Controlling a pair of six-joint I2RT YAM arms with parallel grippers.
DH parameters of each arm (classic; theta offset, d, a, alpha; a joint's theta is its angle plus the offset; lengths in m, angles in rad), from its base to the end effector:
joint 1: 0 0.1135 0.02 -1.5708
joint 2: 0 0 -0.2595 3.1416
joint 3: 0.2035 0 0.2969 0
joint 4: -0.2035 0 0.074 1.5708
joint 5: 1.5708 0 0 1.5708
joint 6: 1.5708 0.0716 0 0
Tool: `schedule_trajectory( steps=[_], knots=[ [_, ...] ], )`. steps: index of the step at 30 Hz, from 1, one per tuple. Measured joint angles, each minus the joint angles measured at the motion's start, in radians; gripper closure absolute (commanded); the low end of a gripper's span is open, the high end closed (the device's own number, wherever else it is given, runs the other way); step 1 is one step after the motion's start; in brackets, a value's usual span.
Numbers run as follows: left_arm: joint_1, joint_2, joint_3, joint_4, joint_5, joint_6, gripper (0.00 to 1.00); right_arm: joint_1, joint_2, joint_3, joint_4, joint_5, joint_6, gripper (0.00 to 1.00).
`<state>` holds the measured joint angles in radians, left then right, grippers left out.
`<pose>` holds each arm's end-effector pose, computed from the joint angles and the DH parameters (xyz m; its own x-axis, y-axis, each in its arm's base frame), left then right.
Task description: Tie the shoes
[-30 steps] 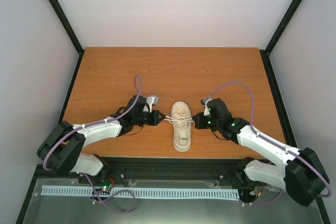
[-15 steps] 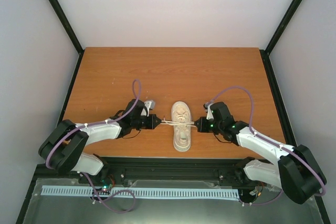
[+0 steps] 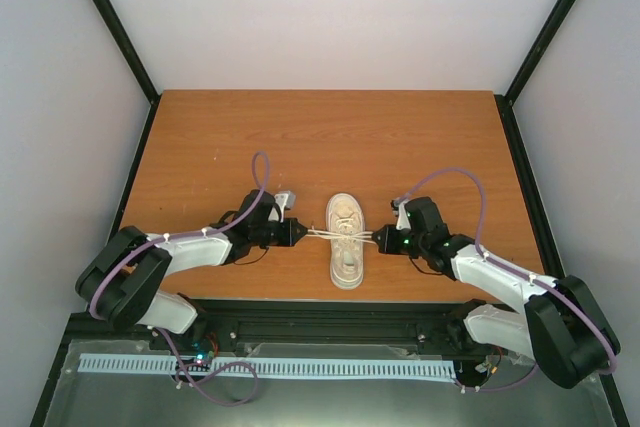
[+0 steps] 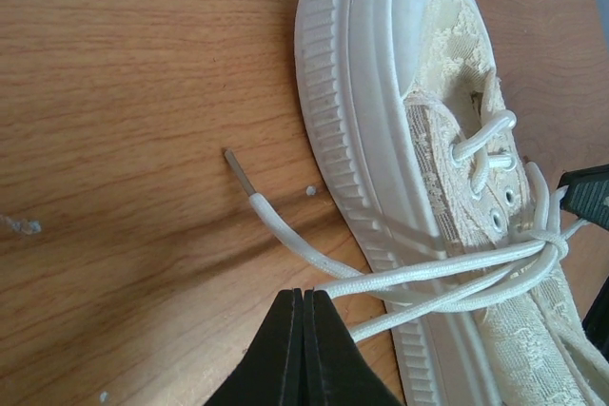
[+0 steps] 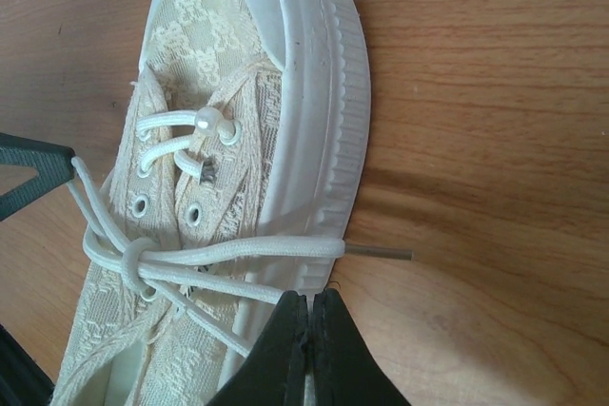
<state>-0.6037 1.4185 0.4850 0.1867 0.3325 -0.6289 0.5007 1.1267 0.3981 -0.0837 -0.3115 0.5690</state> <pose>0.2385 -0.1929 0.0758 -0.8839 -0.0659 -0.4630 0.2645 0.7461 -0.6110 0.2203 0.1456 0.0958 -0.8823 0.1019 -0.4596 -0.1976 0.8059 0.5580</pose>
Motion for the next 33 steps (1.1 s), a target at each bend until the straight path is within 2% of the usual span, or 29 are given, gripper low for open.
schedule_trajectory(
  steps=[4,5,6,7,9,11,13,14,17,24,28,33],
  knots=[
    [0.000,0.000,-0.005,0.002,-0.002,0.000,0.99,-0.008,0.000,-0.005,0.013,-0.012,-0.002,0.97],
    [0.000,0.000,-0.005,0.002,-0.002,0.001,0.99,-0.010,0.000,-0.007,0.018,-0.017,-0.004,0.94],
    [0.000,0.000,-0.005,0.002,0.000,0.003,0.92,-0.011,-0.001,-0.009,0.020,-0.023,-0.008,0.84],
    [0.001,0.000,-0.005,0.001,0.004,0.008,0.71,-0.012,-0.004,-0.010,0.021,-0.032,-0.014,0.71],
    [0.004,-0.001,-0.003,-0.007,0.010,0.036,0.40,-0.017,-0.024,-0.010,0.013,-0.052,-0.037,0.44],
    [0.013,-0.011,-0.002,-0.025,0.014,0.062,0.22,-0.022,-0.053,-0.010,0.001,-0.066,-0.055,0.23],
    [0.018,-0.037,0.005,-0.048,0.021,0.094,0.06,-0.023,-0.090,-0.003,-0.022,-0.073,-0.081,0.11],
    [0.019,-0.056,0.014,-0.062,0.027,0.110,0.01,-0.024,-0.108,0.007,-0.037,-0.074,-0.098,0.08],
    [0.020,-0.088,0.070,-0.093,0.034,0.158,0.00,-0.024,-0.132,0.057,-0.071,-0.063,-0.136,0.01],
    [0.043,-0.036,0.261,-0.130,-0.043,0.225,0.00,-0.042,-0.001,0.245,-0.092,0.005,-0.189,0.00],
    [0.229,0.010,0.297,-0.106,-0.023,0.218,0.00,-0.142,0.087,0.310,-0.072,0.014,-0.219,0.00],
    [0.563,-0.001,0.262,-0.066,-0.002,0.177,0.00,-0.418,0.129,0.303,-0.005,0.014,-0.232,0.00]
  ],
)
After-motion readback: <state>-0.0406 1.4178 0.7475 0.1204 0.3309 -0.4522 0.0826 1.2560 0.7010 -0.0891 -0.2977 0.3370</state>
